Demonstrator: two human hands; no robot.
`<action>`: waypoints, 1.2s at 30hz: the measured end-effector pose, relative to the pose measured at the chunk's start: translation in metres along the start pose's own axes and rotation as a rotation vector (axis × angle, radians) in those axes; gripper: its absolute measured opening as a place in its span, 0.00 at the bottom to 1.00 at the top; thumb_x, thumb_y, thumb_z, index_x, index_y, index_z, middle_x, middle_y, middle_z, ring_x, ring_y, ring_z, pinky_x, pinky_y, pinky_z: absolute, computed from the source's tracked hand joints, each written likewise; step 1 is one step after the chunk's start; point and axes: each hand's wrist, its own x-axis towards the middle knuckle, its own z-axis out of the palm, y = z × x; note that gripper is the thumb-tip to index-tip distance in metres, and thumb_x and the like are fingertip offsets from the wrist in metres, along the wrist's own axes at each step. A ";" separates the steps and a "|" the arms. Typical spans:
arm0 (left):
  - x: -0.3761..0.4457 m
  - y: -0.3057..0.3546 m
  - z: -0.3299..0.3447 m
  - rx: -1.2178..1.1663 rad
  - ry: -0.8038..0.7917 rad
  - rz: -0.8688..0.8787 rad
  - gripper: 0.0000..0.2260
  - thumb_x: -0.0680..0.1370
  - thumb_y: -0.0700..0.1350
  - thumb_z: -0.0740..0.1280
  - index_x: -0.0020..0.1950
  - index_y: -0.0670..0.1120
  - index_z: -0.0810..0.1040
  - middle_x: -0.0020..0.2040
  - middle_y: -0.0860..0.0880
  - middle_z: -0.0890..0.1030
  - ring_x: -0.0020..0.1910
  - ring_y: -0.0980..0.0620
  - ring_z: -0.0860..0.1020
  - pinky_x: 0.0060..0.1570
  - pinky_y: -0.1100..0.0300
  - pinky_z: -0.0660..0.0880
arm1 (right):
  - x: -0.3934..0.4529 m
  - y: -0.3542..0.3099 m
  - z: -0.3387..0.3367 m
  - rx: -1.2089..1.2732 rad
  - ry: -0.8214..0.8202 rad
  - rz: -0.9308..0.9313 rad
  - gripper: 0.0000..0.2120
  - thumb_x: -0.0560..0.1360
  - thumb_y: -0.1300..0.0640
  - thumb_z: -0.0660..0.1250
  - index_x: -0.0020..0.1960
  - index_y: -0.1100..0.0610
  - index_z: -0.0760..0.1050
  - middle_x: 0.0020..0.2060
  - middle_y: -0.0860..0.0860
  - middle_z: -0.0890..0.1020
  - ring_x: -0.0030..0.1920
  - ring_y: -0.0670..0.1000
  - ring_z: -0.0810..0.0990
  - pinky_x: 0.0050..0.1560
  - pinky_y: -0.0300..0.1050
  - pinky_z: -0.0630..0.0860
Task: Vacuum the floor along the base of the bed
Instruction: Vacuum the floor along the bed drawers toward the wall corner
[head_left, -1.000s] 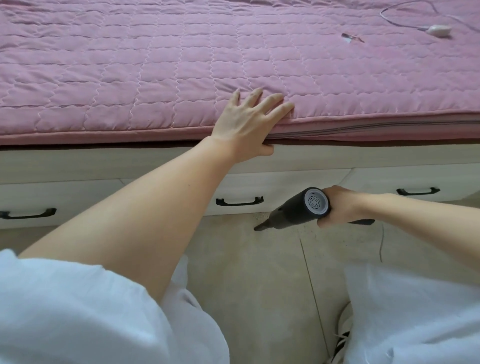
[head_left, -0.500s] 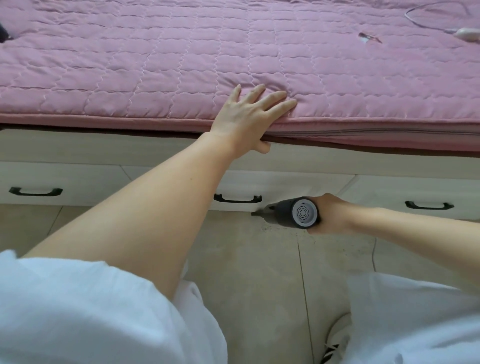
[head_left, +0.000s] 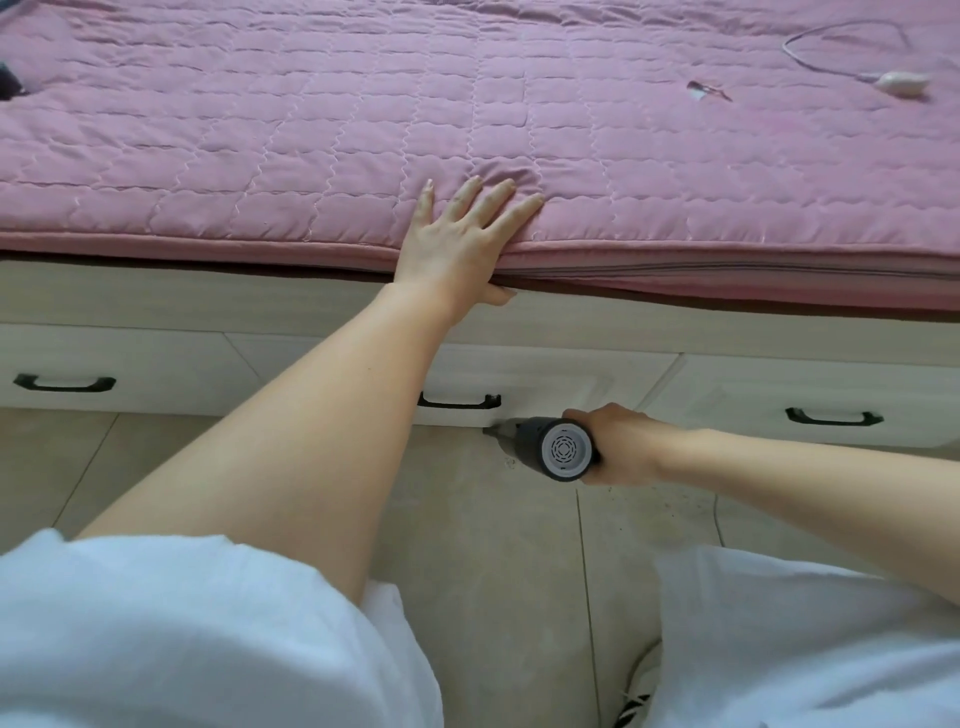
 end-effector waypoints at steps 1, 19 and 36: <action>0.001 -0.001 0.000 -0.002 -0.007 -0.006 0.45 0.72 0.59 0.72 0.79 0.60 0.45 0.81 0.52 0.49 0.79 0.48 0.48 0.75 0.38 0.44 | 0.000 0.002 0.000 0.008 -0.002 0.001 0.18 0.69 0.53 0.69 0.57 0.48 0.69 0.47 0.48 0.79 0.45 0.53 0.80 0.47 0.51 0.80; 0.002 -0.004 -0.001 0.029 0.013 0.045 0.44 0.72 0.62 0.69 0.80 0.57 0.47 0.80 0.51 0.52 0.79 0.46 0.50 0.75 0.38 0.47 | -0.007 0.015 -0.033 0.057 0.008 0.109 0.17 0.67 0.56 0.72 0.55 0.53 0.73 0.47 0.51 0.81 0.47 0.52 0.79 0.45 0.43 0.76; -0.015 -0.009 0.003 0.096 0.064 0.110 0.35 0.80 0.56 0.63 0.80 0.51 0.47 0.80 0.49 0.52 0.79 0.43 0.51 0.75 0.41 0.49 | -0.022 0.031 -0.033 0.068 -0.047 0.132 0.15 0.68 0.58 0.72 0.51 0.52 0.71 0.44 0.51 0.79 0.43 0.51 0.78 0.40 0.39 0.73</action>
